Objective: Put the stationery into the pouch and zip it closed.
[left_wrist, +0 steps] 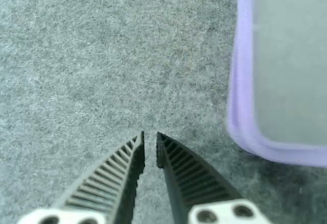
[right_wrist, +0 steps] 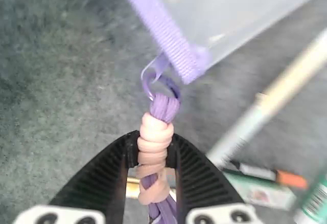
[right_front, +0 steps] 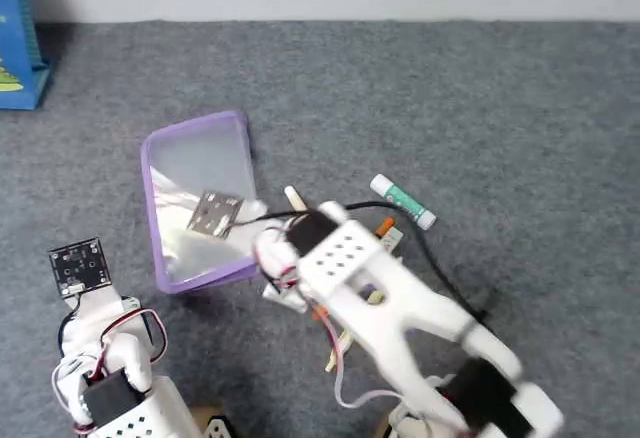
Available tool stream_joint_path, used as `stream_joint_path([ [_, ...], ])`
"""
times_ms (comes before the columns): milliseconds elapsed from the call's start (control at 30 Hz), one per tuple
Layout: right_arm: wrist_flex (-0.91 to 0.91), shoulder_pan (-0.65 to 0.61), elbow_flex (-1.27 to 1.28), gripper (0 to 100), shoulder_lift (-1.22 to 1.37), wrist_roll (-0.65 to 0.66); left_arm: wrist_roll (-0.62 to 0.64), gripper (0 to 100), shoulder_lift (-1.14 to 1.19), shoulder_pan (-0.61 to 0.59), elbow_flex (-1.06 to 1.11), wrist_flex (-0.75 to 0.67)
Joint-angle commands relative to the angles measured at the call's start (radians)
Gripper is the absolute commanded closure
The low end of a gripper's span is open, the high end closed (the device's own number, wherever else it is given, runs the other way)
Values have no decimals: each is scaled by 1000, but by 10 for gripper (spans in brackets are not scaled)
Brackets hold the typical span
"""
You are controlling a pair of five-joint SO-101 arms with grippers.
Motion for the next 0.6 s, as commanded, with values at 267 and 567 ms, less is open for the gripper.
stream_joint_path([
  [267, 88, 177, -252, 988, -309, 68, 9, 952, -11, -5, -194, -25],
  [567, 81, 294, -641, 988, -140, 150, 11, 952, -11, -3, -367, -18],
])
